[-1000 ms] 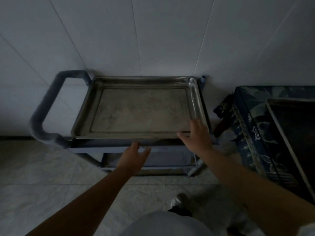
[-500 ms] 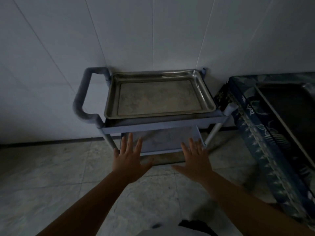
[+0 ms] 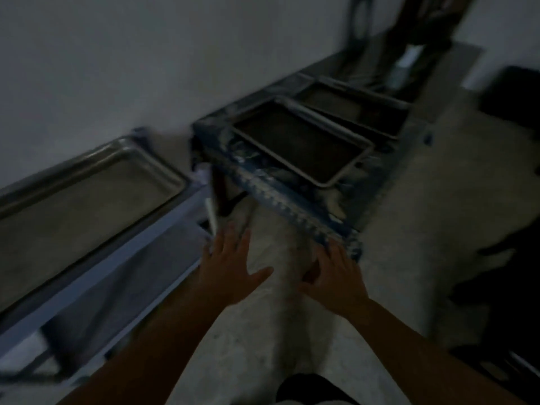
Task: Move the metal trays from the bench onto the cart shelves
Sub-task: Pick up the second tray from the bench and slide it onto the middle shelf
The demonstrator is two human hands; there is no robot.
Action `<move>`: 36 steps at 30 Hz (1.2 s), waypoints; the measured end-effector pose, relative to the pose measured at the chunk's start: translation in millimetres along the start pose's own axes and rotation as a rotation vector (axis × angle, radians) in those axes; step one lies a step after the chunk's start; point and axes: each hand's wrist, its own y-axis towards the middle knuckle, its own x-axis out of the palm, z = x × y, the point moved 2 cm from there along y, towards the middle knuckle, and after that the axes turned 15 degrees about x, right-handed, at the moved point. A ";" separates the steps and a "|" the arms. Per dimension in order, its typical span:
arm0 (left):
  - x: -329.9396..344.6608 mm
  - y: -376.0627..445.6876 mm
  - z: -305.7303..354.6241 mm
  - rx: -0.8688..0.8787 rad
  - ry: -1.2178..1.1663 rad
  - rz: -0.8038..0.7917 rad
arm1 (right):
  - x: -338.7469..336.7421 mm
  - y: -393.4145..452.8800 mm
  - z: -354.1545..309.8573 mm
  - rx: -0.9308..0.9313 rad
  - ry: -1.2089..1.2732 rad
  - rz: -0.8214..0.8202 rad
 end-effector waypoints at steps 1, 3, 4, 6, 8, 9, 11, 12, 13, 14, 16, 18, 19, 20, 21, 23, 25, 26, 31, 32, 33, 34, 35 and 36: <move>1.8 21.5 25.6 0.079 0.005 -0.007 | -9.8 -1.8 31.7 0.072 0.025 0.018; 6.8 59.5 77.0 0.212 -0.004 -0.027 | -26.2 -8.7 92.9 0.195 0.053 0.037; 9.9 76.6 102.1 0.273 -0.005 -0.043 | -32.6 -12.6 121.0 0.252 0.067 0.039; 15.0 106.8 148.1 0.386 0.008 -0.084 | -42.4 -18.2 168.2 0.352 0.084 0.043; 18.7 132.3 188.1 0.475 0.029 -0.129 | -49.3 -19.4 204.2 0.432 0.086 0.052; 21.3 144.3 207.0 0.513 0.046 -0.144 | -52.5 -18.0 220.1 0.465 0.089 0.056; 27.3 166.8 241.6 0.571 0.097 -0.155 | -59.4 -12.2 249.4 0.507 0.096 0.066; 29.7 177.8 257.8 0.589 0.123 -0.162 | -63.3 -7.7 264.0 0.523 0.101 0.072; 32.2 188.3 273.2 0.601 0.140 -0.175 | -67.3 -2.7 277.9 0.539 0.109 0.074; 34.3 198.1 287.9 0.610 0.148 -0.188 | -71.0 1.9 291.1 0.554 0.116 0.073; 38.5 215.2 314.8 0.620 0.146 -0.202 | -77.1 11.0 314.1 0.575 0.118 0.070; 42.7 232.3 338.8 0.629 0.121 -0.198 | -81.7 22.0 335.3 0.586 0.111 0.076; 45.3 241.8 349.6 0.632 0.103 -0.199 | -84.4 28.5 344.8 0.588 0.113 0.075; 48.8 251.7 359.4 0.636 0.093 -0.209 | -87.3 35.3 354.0 0.592 0.118 0.070; 53.2 262.0 368.3 0.642 0.096 -0.218 | -90.2 42.8 363.0 0.599 0.127 0.064; 61.8 286.2 383.4 0.663 0.118 -0.221 | -95.9 62.3 379.3 0.611 0.145 0.058; 70.6 315.5 395.8 0.678 0.121 -0.235 | -101.5 87.9 394.0 0.609 0.142 0.053; 75.3 332.0 400.9 0.686 0.118 -0.237 | -104.1 102.5 401.0 0.609 0.140 0.053; 93.4 435.3 421.4 0.709 0.078 -0.210 | -113.7 192.9 441.0 0.632 0.142 0.060; 94.8 458.6 425.6 0.710 0.078 -0.213 | -115.5 213.0 450.0 0.643 0.141 0.057; 95.2 481.4 430.1 0.709 0.084 -0.220 | -118.5 232.6 459.3 0.655 0.137 0.052; 94.2 502.6 435.3 0.711 0.091 -0.234 | -122.0 250.5 468.6 0.666 0.134 0.043; 91.6 522.6 440.4 0.715 0.103 -0.252 | -125.9 267.5 477.5 0.682 0.134 0.032; 88.5 541.8 445.7 0.715 0.109 -0.266 | -129.9 283.5 486.4 0.703 0.138 0.033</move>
